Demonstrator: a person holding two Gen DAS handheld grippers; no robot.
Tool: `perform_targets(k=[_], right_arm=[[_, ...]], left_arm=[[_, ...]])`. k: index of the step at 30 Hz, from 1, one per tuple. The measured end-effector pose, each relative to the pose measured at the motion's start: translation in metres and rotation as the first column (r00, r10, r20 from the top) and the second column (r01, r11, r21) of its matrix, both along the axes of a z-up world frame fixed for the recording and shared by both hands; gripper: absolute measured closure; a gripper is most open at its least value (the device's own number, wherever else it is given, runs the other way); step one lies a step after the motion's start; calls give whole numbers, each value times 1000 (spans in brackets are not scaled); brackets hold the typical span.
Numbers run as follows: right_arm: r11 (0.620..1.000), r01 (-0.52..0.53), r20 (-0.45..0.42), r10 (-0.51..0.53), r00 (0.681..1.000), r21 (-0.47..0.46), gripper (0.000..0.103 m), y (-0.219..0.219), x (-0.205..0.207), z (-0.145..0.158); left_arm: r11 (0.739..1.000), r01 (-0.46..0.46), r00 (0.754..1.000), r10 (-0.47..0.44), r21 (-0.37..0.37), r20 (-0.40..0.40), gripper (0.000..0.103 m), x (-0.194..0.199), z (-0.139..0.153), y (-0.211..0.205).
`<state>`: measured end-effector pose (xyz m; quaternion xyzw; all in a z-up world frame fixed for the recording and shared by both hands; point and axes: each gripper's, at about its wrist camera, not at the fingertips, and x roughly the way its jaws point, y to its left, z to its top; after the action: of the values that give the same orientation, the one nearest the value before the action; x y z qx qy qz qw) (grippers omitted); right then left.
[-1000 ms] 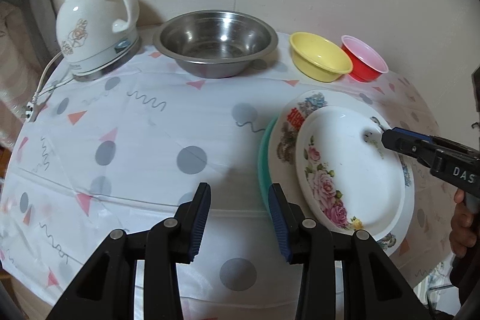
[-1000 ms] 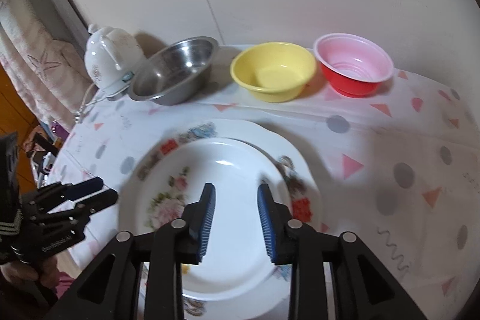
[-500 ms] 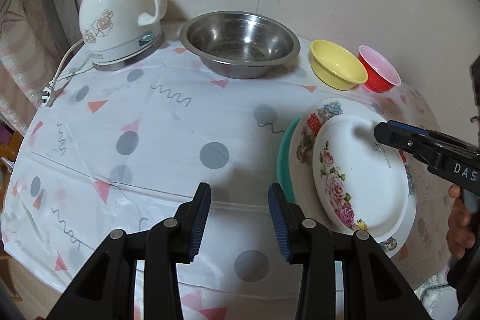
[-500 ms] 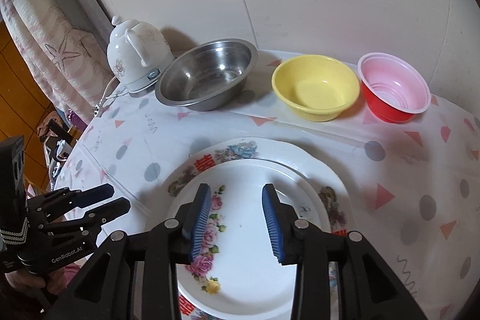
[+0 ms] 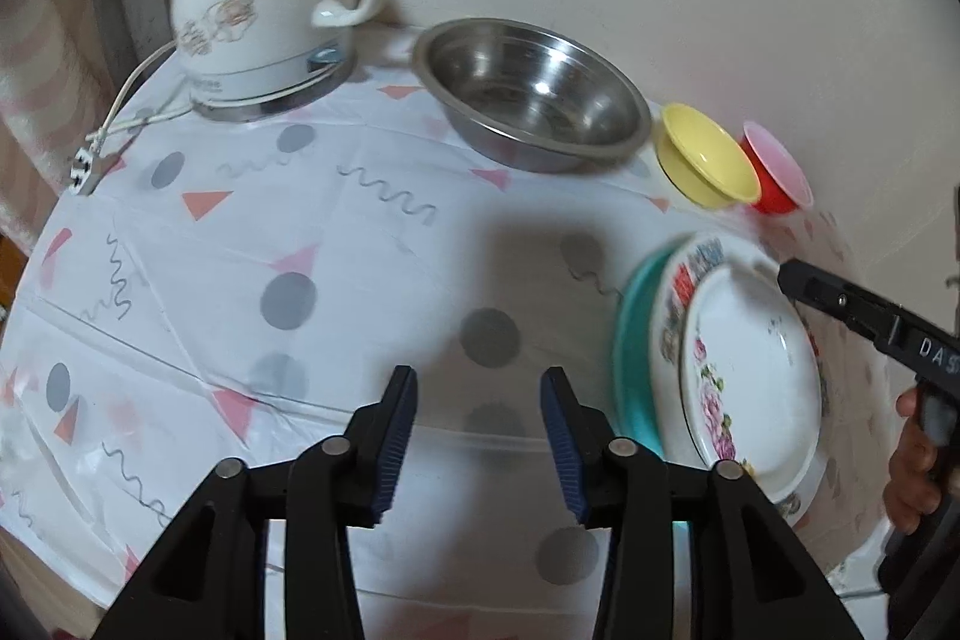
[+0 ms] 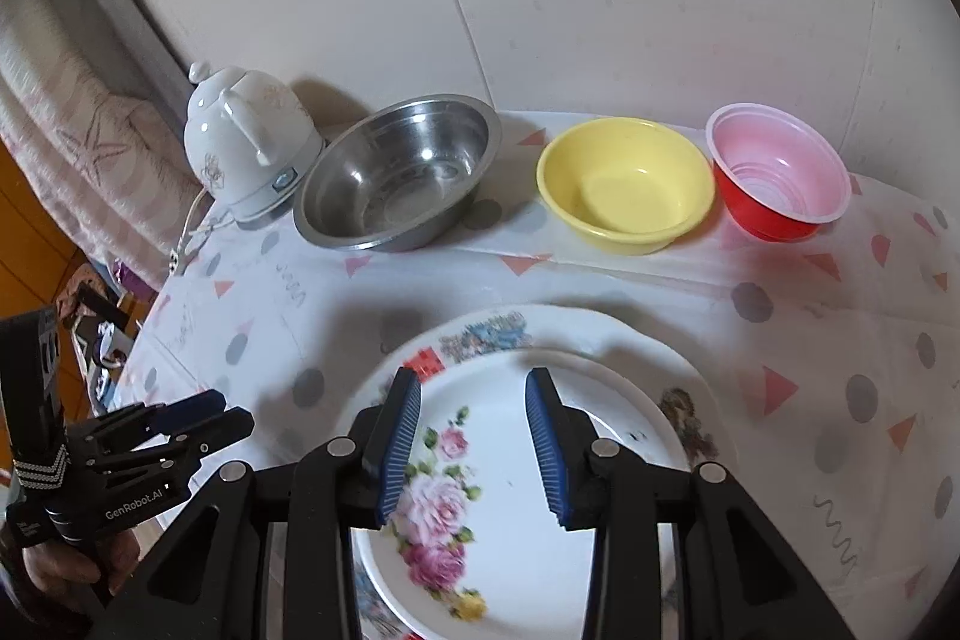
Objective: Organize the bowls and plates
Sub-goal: 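Move the right gripper to the rim of the steel bowl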
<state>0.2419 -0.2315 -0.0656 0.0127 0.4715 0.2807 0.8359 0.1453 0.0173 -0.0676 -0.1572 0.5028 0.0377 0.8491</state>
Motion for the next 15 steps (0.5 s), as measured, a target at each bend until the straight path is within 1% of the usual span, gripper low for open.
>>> perform_targets(k=[2,7,10,12,14,15], right_arm=[[1000,6,-3,-6,1000,2,66,8,3,1],[1000,14,-20,-14,1000,16,66,27,11,2],[999,27,-27,-27,999,23,66,35,22,3],[999,31,-35,-30,999,32,66,40,31,4],[999,36,-36,-35,999,31,66,46,40,5],[999,43,-34,-42,999,28,66,48,45,5]], left_arm=[[1000,-13,1000,13,-15,9,53,1,0,9],[999,-21,999,22,-24,36,53,15,7,28],[1000,-20,997,21,-12,78,53,27,15,32],[1000,-14,995,15,-11,101,55,39,18,36],[1000,-13,994,14,-6,108,56,50,18,40],[1000,-17,994,18,-10,110,60,55,17,43]])
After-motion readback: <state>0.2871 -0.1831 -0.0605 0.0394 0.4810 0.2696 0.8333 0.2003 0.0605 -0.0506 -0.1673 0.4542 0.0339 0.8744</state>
